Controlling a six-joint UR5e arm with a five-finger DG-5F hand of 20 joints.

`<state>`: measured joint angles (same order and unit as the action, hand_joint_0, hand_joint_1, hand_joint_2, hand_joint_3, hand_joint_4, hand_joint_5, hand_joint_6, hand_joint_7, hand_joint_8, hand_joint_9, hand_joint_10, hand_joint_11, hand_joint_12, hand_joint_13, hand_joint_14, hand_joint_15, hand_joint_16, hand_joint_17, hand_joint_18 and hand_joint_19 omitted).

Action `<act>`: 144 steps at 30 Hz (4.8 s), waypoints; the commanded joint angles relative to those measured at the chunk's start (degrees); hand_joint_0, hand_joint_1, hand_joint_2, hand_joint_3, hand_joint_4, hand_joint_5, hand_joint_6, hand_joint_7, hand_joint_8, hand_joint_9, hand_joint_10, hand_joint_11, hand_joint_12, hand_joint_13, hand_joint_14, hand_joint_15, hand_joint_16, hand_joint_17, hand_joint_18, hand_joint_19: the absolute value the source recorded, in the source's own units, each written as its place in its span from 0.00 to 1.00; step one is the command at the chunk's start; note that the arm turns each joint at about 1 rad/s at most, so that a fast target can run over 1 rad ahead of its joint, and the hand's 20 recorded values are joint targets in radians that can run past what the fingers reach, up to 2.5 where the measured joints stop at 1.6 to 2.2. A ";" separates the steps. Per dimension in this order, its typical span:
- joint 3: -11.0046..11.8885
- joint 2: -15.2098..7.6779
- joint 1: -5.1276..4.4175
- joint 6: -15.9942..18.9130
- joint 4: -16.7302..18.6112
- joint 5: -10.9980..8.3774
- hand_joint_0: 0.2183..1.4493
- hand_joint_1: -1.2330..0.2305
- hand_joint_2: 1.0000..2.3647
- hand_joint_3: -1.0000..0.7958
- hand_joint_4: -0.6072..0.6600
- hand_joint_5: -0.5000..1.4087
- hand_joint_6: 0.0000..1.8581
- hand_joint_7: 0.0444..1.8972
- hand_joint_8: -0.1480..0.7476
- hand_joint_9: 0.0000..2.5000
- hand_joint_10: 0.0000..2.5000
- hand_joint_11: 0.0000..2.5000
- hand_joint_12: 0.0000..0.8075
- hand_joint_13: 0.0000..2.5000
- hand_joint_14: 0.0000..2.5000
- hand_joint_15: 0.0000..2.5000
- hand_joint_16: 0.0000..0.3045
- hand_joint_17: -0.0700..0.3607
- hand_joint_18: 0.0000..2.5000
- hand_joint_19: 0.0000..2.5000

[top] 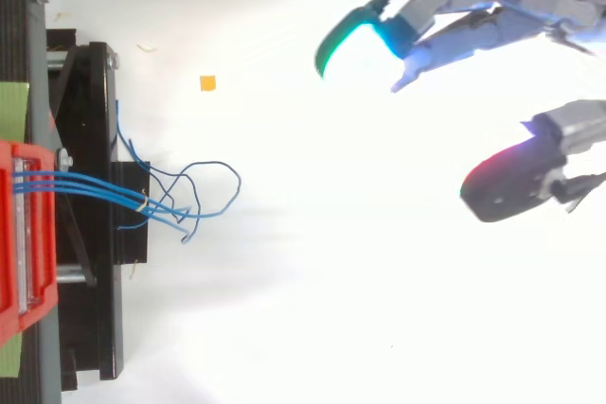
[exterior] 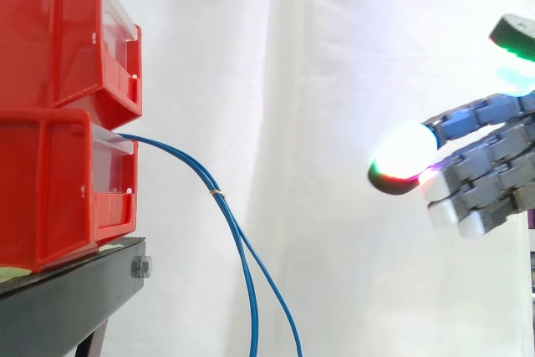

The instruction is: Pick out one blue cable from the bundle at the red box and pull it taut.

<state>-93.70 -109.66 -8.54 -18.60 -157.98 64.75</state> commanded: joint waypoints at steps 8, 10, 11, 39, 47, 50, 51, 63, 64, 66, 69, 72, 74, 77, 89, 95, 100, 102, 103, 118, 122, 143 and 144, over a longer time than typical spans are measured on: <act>1.68 -3.20 -1.92 -5.40 5.05 -3.75 0.27 0.41 0.00 0.28 0.63 0.16 0.27 0.36 0.43 0.27 0.00 0.14 0.42 0.25 0.01 0.13 0.16 0.42 0.19 0.20; 1.77 -3.90 -2.27 -6.19 5.31 -4.81 0.27 0.41 0.00 0.28 0.63 0.16 0.27 0.36 0.43 0.27 0.00 0.14 0.42 0.25 0.00 0.13 0.16 0.42 0.19 0.20; 1.86 -4.25 -2.36 -6.63 5.49 -5.16 0.27 0.41 0.00 0.28 0.63 0.16 0.27 0.36 0.43 0.27 0.00 0.14 0.42 0.25 0.01 0.13 0.16 0.42 0.19 0.20; 7.22 -11.72 -4.56 -12.69 12.70 -8.06 0.27 0.41 0.00 0.28 0.64 0.16 0.27 0.36 0.43 0.28 0.00 0.14 0.42 0.25 0.01 0.13 0.16 0.41 0.19 0.20; 7.22 -11.81 -4.12 -14.28 13.40 -8.24 0.27 0.41 0.00 0.28 0.64 0.16 0.27 0.36 0.44 0.28 0.00 0.14 0.43 0.25 0.00 0.13 0.16 0.41 0.19 0.20; 7.39 -13.57 -3.94 -13.92 13.66 -8.15 0.27 0.41 0.00 0.28 0.64 0.16 0.27 0.36 0.43 0.28 0.00 0.14 0.42 0.25 0.01 0.13 0.16 0.41 0.19 0.20; 7.48 -14.27 -3.94 -13.66 13.84 -8.06 0.27 0.41 0.00 0.28 0.64 0.16 0.27 0.36 0.43 0.28 0.00 0.14 0.42 0.25 0.01 0.13 0.16 0.41 0.19 0.20; 12.32 -18.40 -3.68 -9.79 13.75 -7.18 0.27 0.41 0.00 0.28 0.65 0.17 0.27 0.36 0.44 0.29 0.00 0.14 0.43 0.26 0.00 0.13 0.16 0.41 0.19 0.20; 12.32 -18.40 -3.76 -9.62 14.01 -7.00 0.27 0.41 0.00 0.28 0.65 0.17 0.27 0.36 0.44 0.29 0.00 0.14 0.43 0.26 0.00 0.13 0.16 0.41 0.19 0.20; 12.58 -19.89 -3.59 -9.09 14.72 -6.39 0.27 0.42 0.00 0.28 0.65 0.17 0.27 0.36 0.44 0.29 0.00 0.15 0.43 0.26 0.00 0.13 0.15 0.41 0.19 0.21; 13.02 -21.74 -3.41 -6.89 16.39 -5.25 0.27 0.42 0.00 0.28 0.66 0.17 0.27 0.38 0.44 0.29 0.00 0.14 0.43 0.26 0.01 0.13 0.16 0.41 0.19 0.20; 13.19 -21.83 -3.15 -4.17 17.53 -4.37 0.27 0.42 0.00 0.28 0.65 0.17 0.27 0.39 0.44 0.29 0.00 0.15 0.43 0.26 0.00 0.13 0.16 0.41 0.19 0.21; 13.28 -21.83 -3.15 -3.82 17.88 -4.28 0.27 0.42 0.00 0.28 0.65 0.17 0.27 0.39 0.44 0.29 0.00 0.15 0.43 0.26 0.01 0.13 0.16 0.41 0.19 0.20; 13.28 -21.92 -2.97 -3.90 18.23 -4.02 0.27 0.42 0.00 0.28 0.64 0.17 0.27 0.40 0.44 0.29 0.01 0.15 0.43 0.26 0.01 0.13 0.16 0.41 0.19 0.21; 15.57 -25.08 -2.18 2.16 20.61 -0.59 0.28 0.42 0.00 0.28 0.65 0.17 0.27 0.43 0.44 0.30 0.01 0.16 0.43 0.27 0.01 0.14 0.15 0.41 0.20 0.21; 16.18 -25.17 -1.83 3.13 20.78 0.91 0.28 0.42 0.00 0.29 0.65 0.17 0.27 0.45 0.44 0.30 0.01 0.16 0.43 0.27 0.01 0.14 0.15 0.41 0.20 0.21; 17.41 -26.75 -1.48 7.52 21.13 1.87 0.29 0.42 0.00 0.29 0.65 0.18 0.27 0.47 0.44 0.30 0.01 0.16 0.42 0.27 0.01 0.14 0.15 0.41 0.20 0.21; 17.50 -26.66 -1.39 9.89 21.40 2.75 0.29 0.42 0.00 0.30 0.64 0.18 0.27 0.48 0.44 0.30 0.01 0.17 0.42 0.27 0.01 0.14 0.15 0.41 0.20 0.21; 17.94 -26.66 -1.39 10.60 21.48 3.19 0.29 0.42 0.00 0.30 0.64 0.18 0.27 0.48 0.44 0.30 0.01 0.17 0.42 0.27 0.01 0.14 0.15 0.41 0.20 0.21; 19.26 -27.28 -1.22 11.83 23.07 4.51 0.30 0.42 0.00 0.31 0.64 0.18 0.27 0.50 0.44 0.30 0.01 0.17 0.42 0.27 0.01 0.14 0.15 0.41 0.20 0.22; 19.26 -27.28 -1.13 12.36 22.89 4.60 0.31 0.42 0.00 0.31 0.64 0.18 0.27 0.50 0.44 0.30 0.01 0.17 0.42 0.27 0.01 0.14 0.15 0.41 0.20 0.22; 19.17 -27.19 -0.51 14.55 19.64 8.90 0.33 0.41 0.01 0.34 0.62 0.18 0.27 0.55 0.44 0.30 0.01 0.18 0.42 0.28 0.01 0.14 0.15 0.40 0.21 0.22; 19.26 -27.19 -0.42 14.55 19.55 8.90 0.33 0.41 0.01 0.34 0.62 0.18 0.27 0.55 0.44 0.30 0.01 0.18 0.42 0.28 0.01 0.15 0.15 0.40 0.21 0.22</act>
<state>-74.50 -136.90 -9.19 -4.36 -138.18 73.50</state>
